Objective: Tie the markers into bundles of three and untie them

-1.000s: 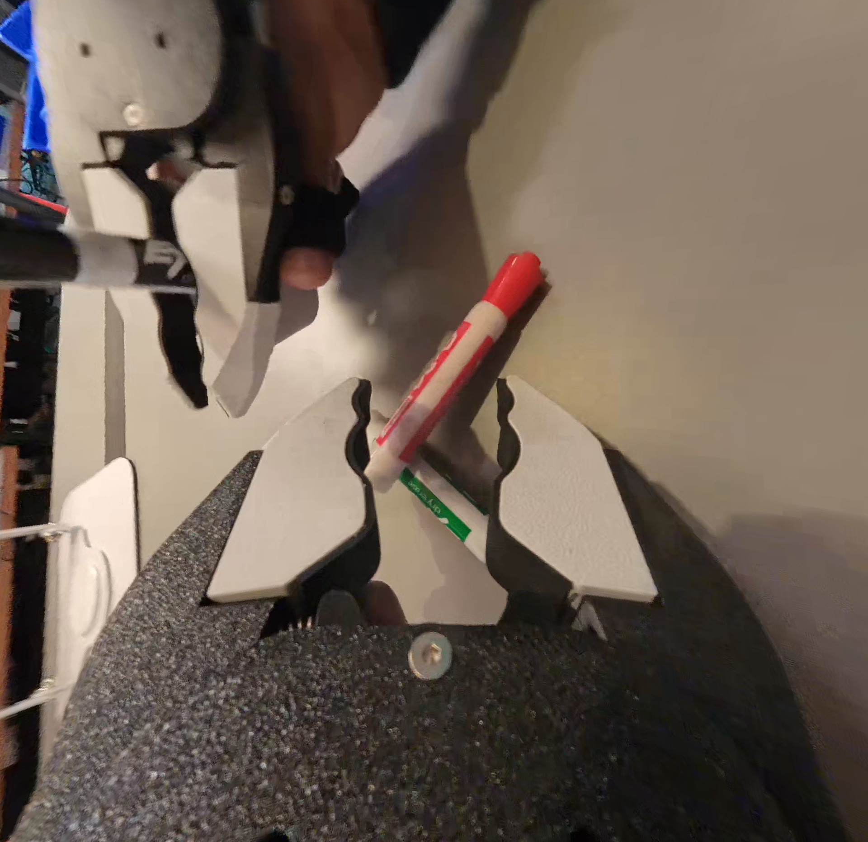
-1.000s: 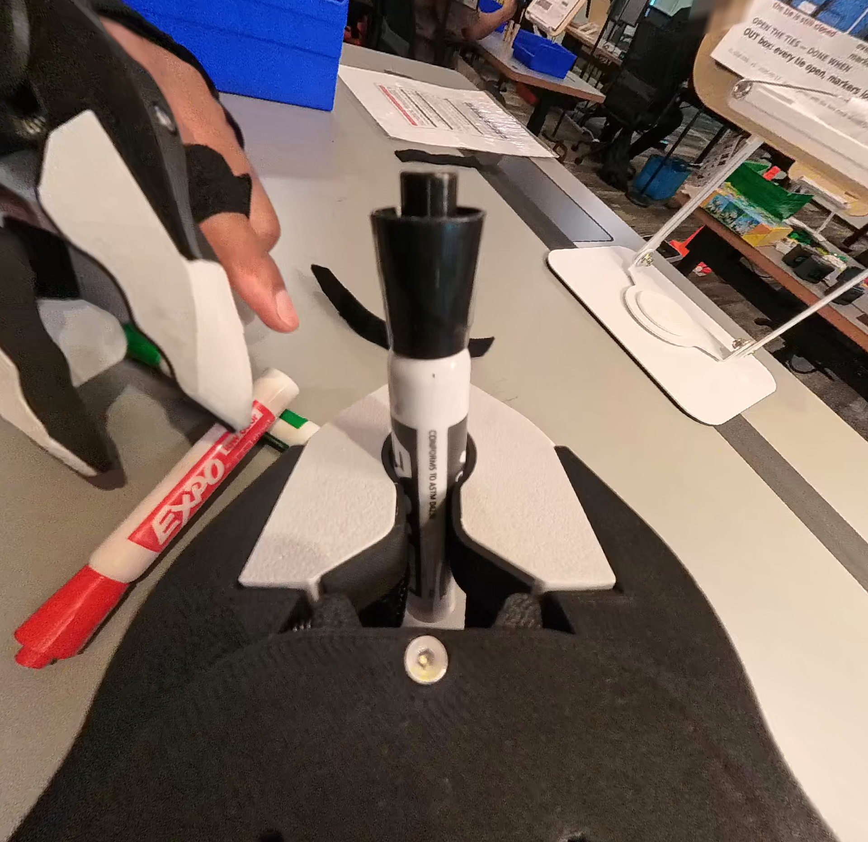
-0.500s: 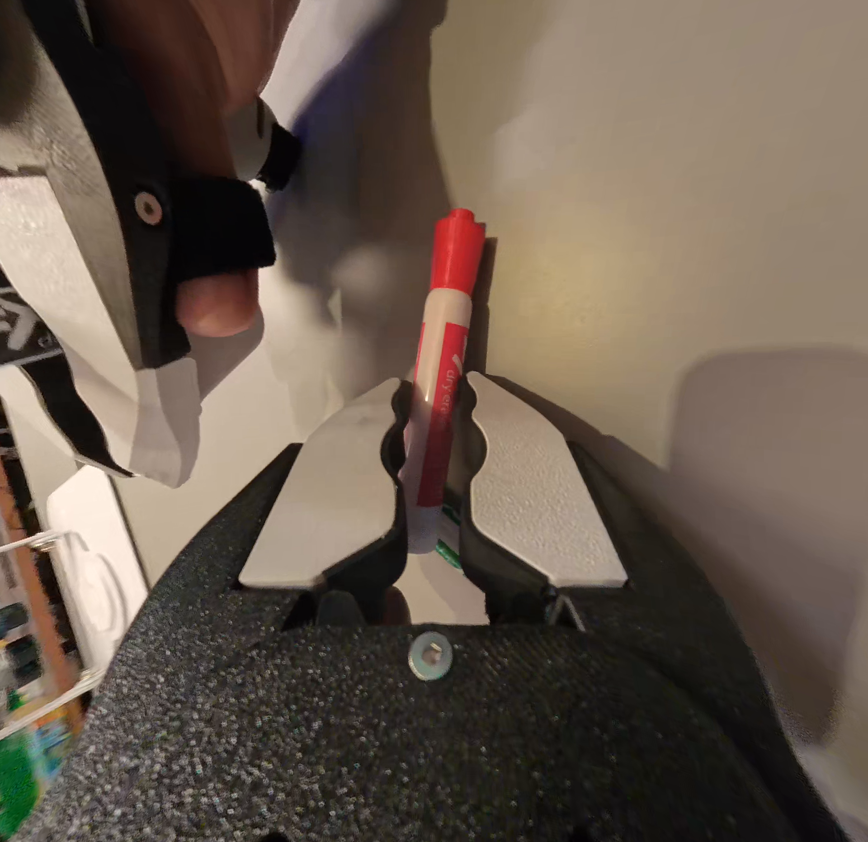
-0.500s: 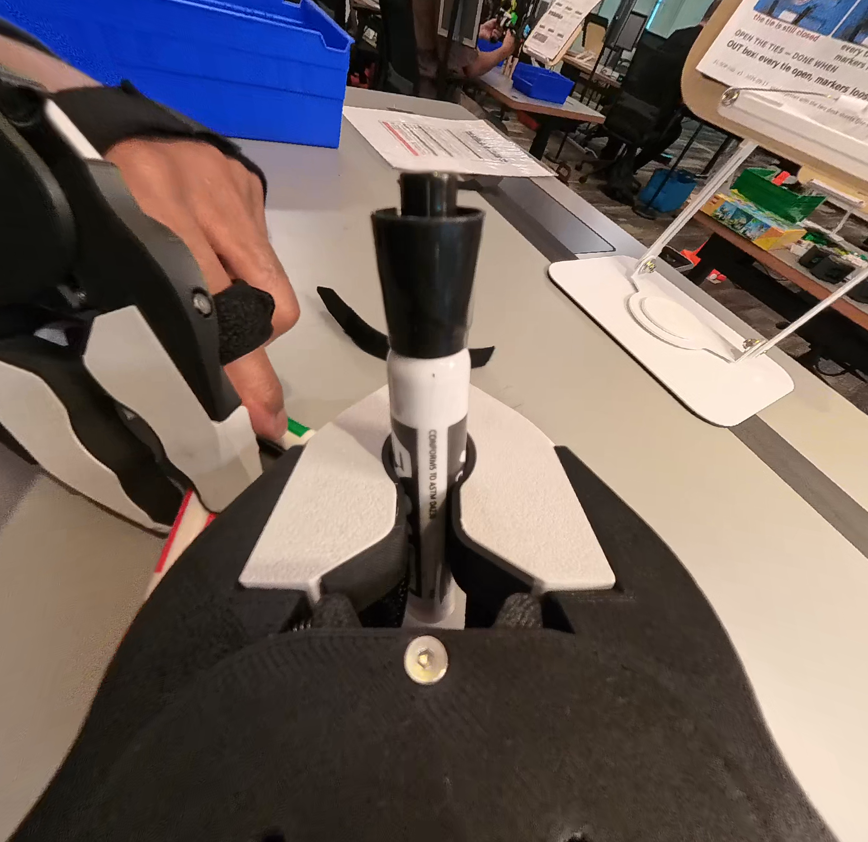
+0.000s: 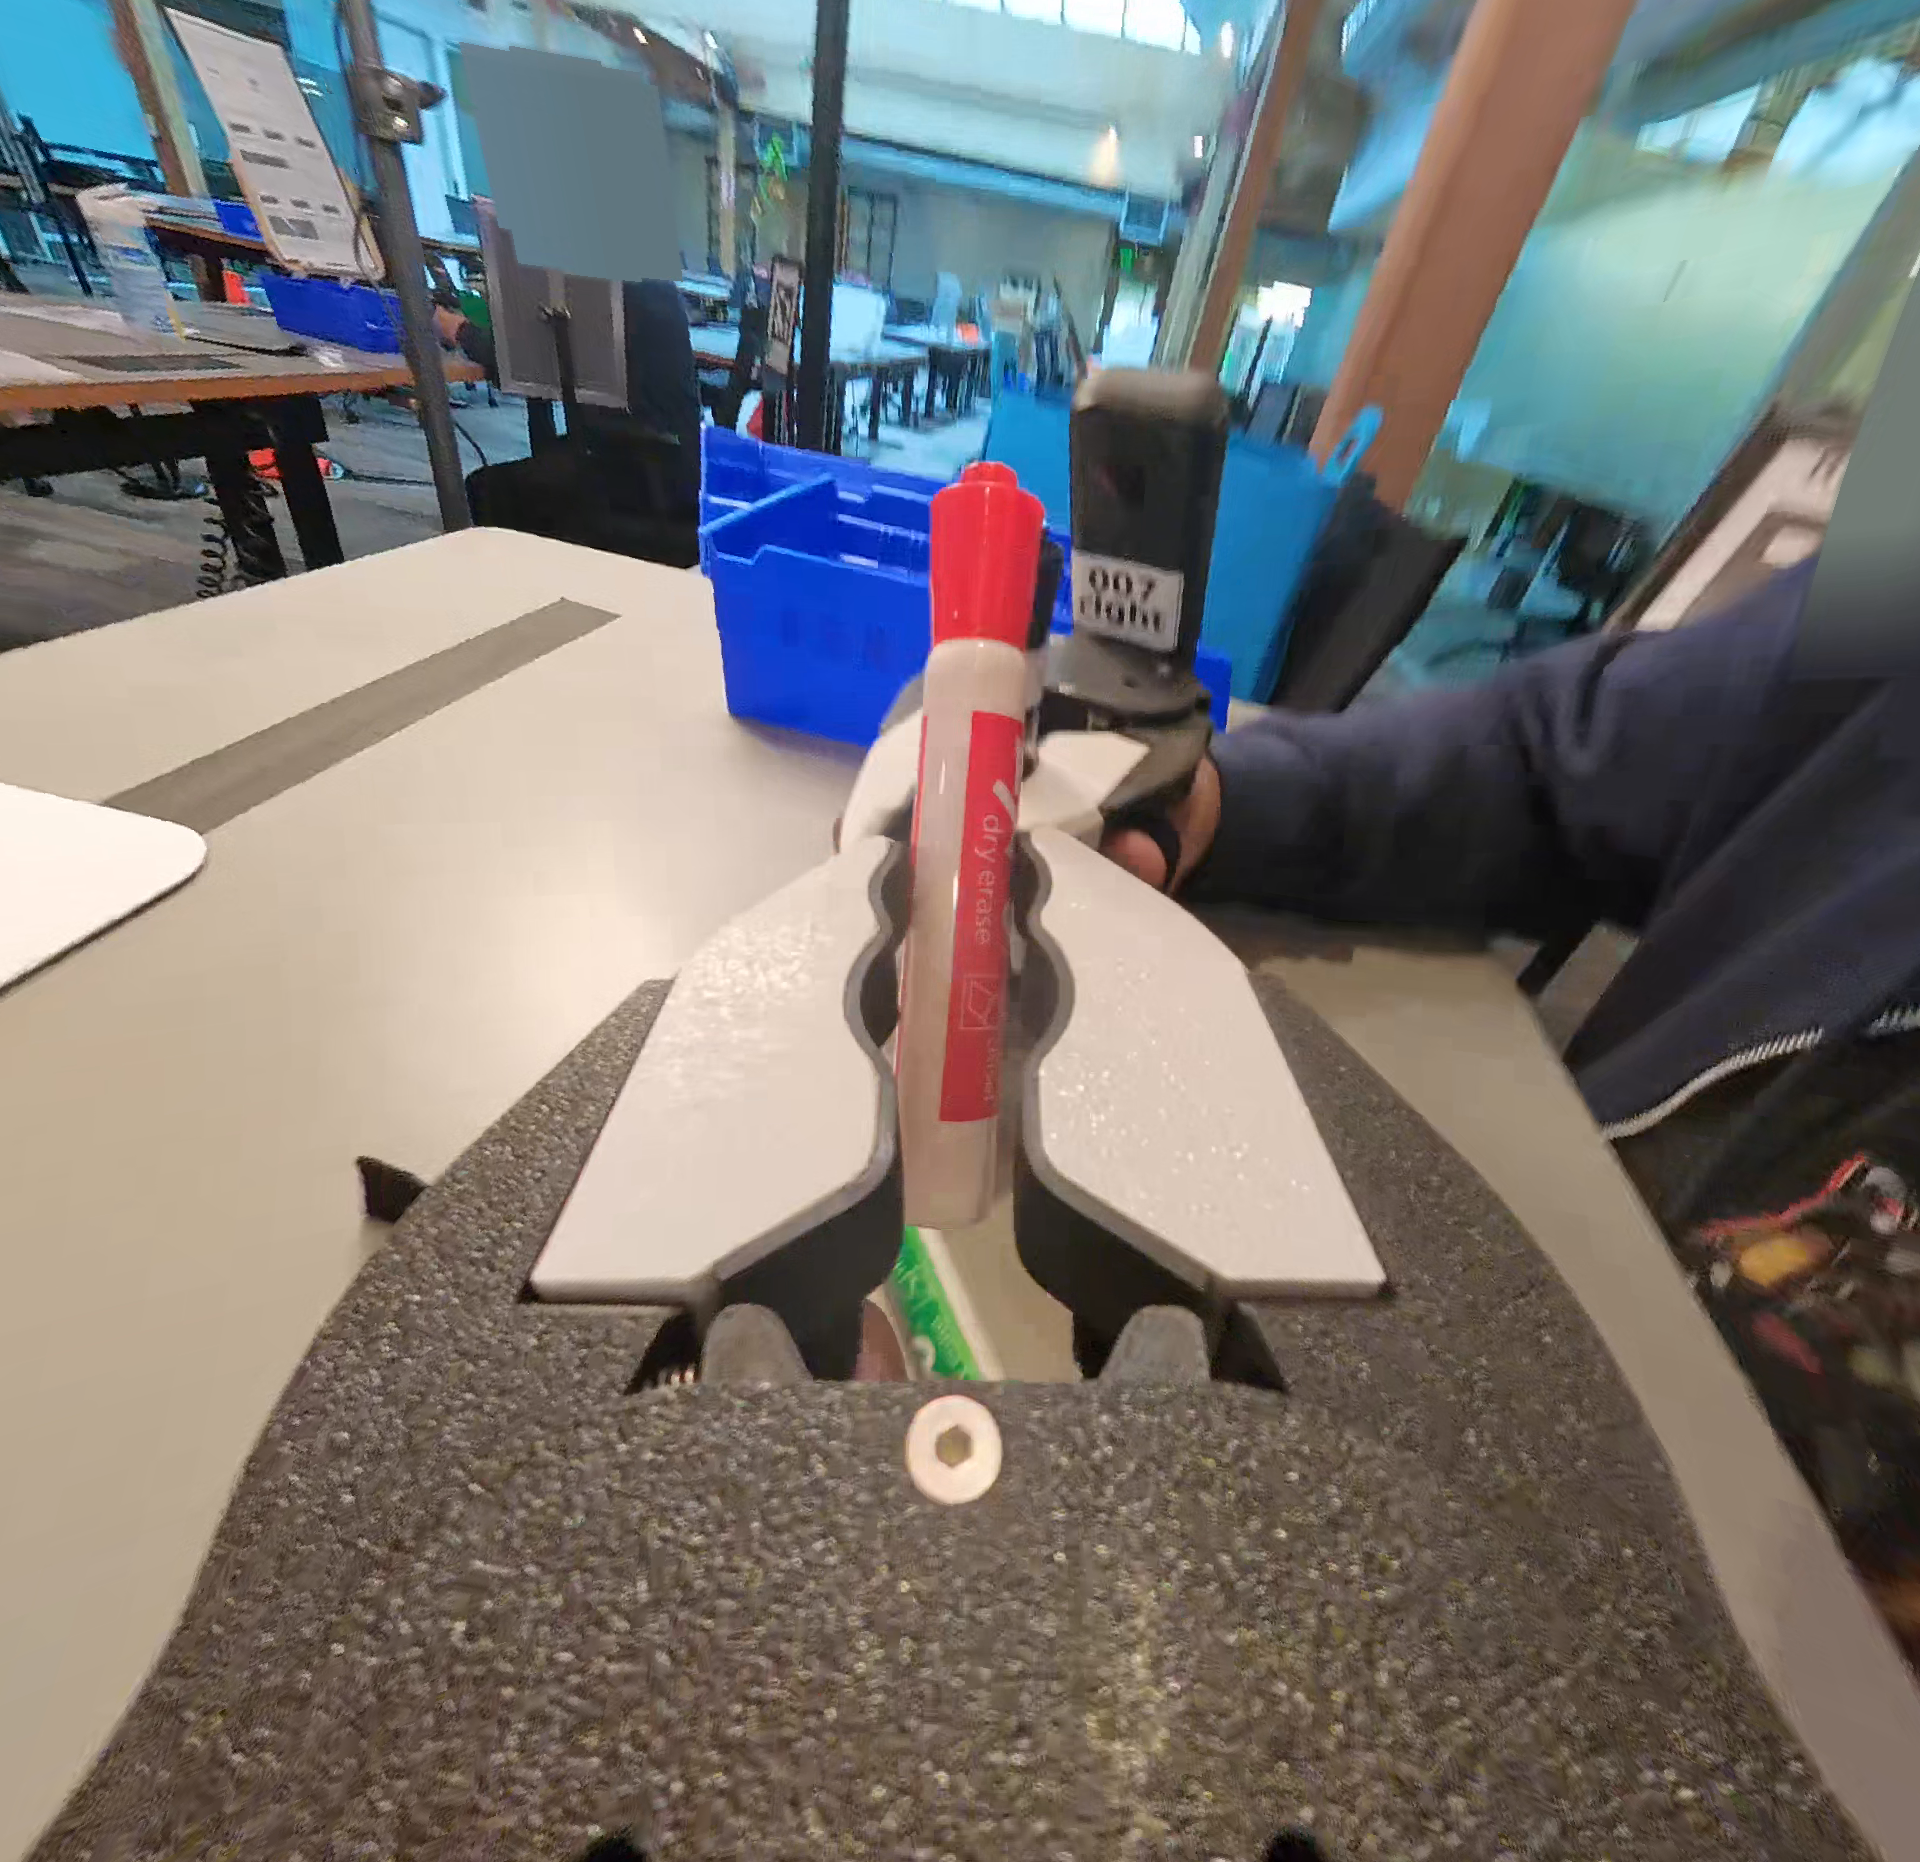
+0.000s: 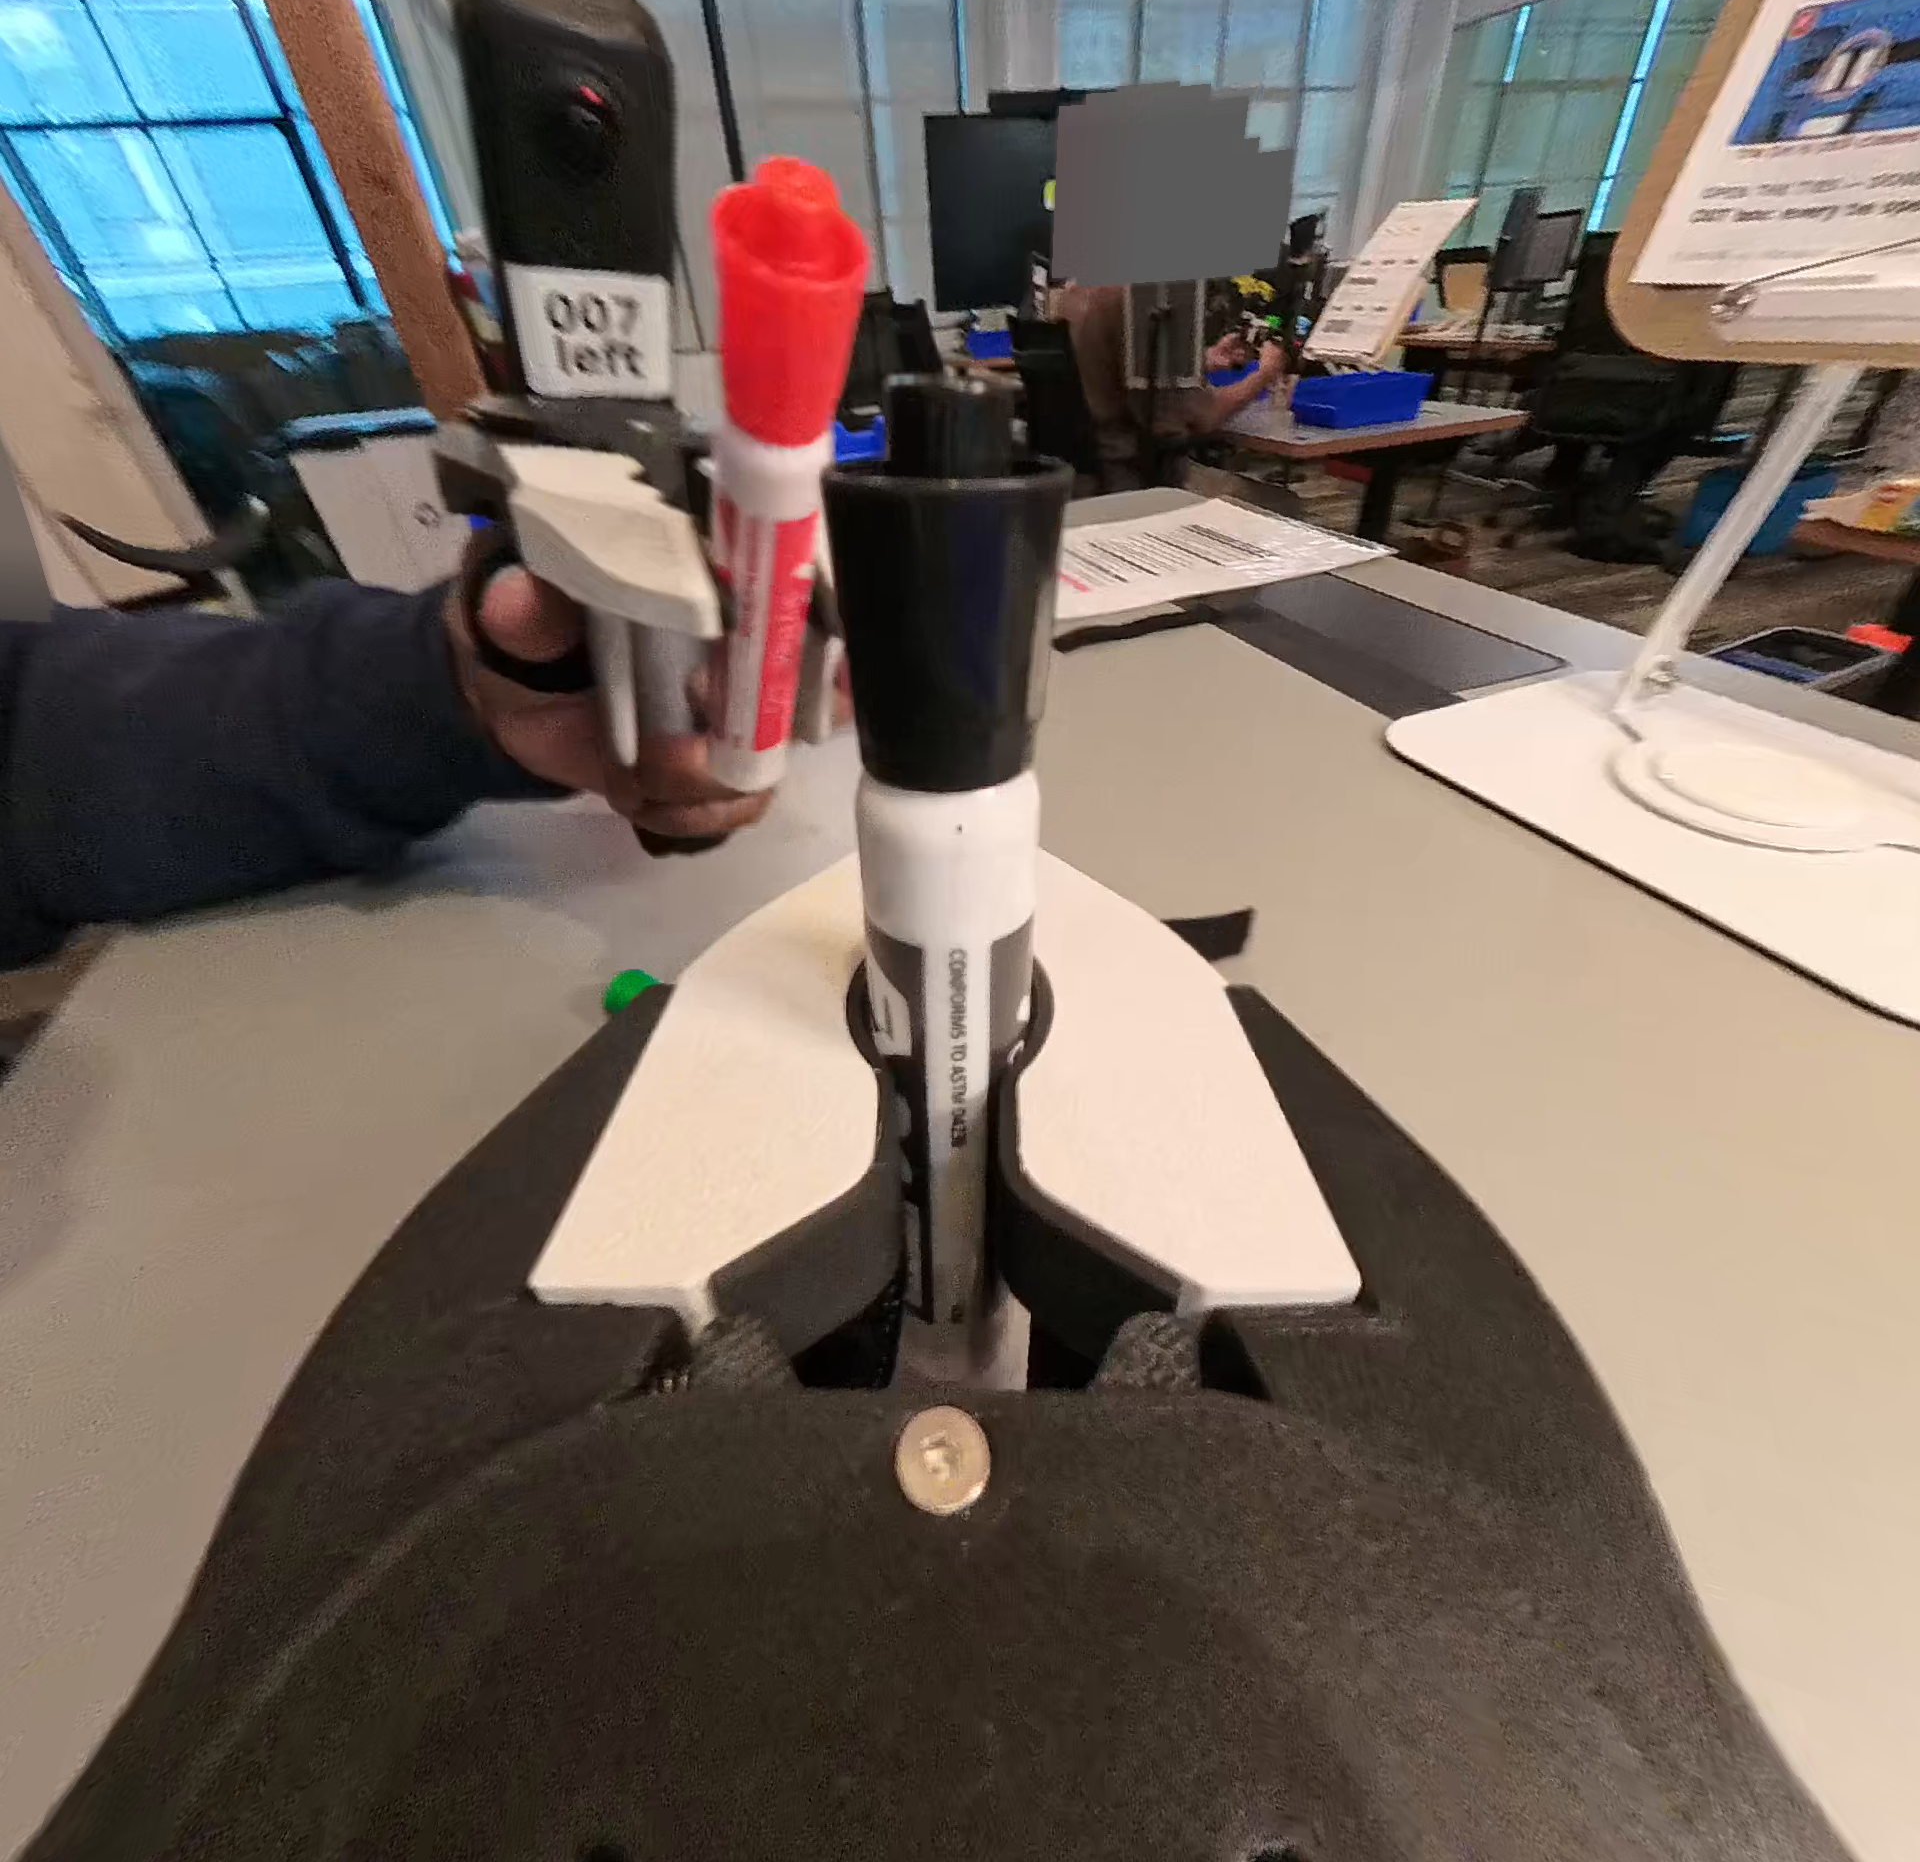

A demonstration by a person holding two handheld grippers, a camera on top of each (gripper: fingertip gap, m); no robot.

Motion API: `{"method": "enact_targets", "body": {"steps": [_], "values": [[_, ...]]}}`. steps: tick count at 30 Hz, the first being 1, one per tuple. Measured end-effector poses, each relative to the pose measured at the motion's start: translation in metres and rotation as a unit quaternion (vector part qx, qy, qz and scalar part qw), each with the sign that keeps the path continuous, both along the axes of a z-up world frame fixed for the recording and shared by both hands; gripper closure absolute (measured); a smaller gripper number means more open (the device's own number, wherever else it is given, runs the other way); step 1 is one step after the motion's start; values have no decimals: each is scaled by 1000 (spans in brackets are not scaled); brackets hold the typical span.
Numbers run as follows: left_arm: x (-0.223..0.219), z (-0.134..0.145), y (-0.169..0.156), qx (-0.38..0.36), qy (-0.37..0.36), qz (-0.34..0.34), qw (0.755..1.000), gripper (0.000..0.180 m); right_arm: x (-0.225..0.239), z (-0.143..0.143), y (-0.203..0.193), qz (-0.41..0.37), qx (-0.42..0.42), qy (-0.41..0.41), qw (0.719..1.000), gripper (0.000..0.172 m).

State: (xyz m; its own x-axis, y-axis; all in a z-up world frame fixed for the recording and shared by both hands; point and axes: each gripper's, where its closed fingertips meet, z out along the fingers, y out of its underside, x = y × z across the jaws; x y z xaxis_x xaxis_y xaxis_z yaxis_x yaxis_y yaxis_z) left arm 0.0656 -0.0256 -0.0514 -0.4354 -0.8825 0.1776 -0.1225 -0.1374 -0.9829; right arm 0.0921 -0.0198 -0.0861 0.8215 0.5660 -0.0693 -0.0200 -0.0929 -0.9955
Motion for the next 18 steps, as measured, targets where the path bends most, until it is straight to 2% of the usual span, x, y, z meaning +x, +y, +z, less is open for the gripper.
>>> {"method": "enact_targets", "body": {"steps": [4, 13, 18], "values": [[10, -11, -11, -66, 24, -10, 997, 161, -13, 7, -4, 24, 3, 47, 999, 157], [13, -24, -14, -60, 42, -10, 997, 161, -13, 26, -13, 70, 9, 154, 986, 156], [14, -31, -20, -38, 57, -13, 998, 162, -18, 25, -13, 79, 5, 170, 982, 156]]}}
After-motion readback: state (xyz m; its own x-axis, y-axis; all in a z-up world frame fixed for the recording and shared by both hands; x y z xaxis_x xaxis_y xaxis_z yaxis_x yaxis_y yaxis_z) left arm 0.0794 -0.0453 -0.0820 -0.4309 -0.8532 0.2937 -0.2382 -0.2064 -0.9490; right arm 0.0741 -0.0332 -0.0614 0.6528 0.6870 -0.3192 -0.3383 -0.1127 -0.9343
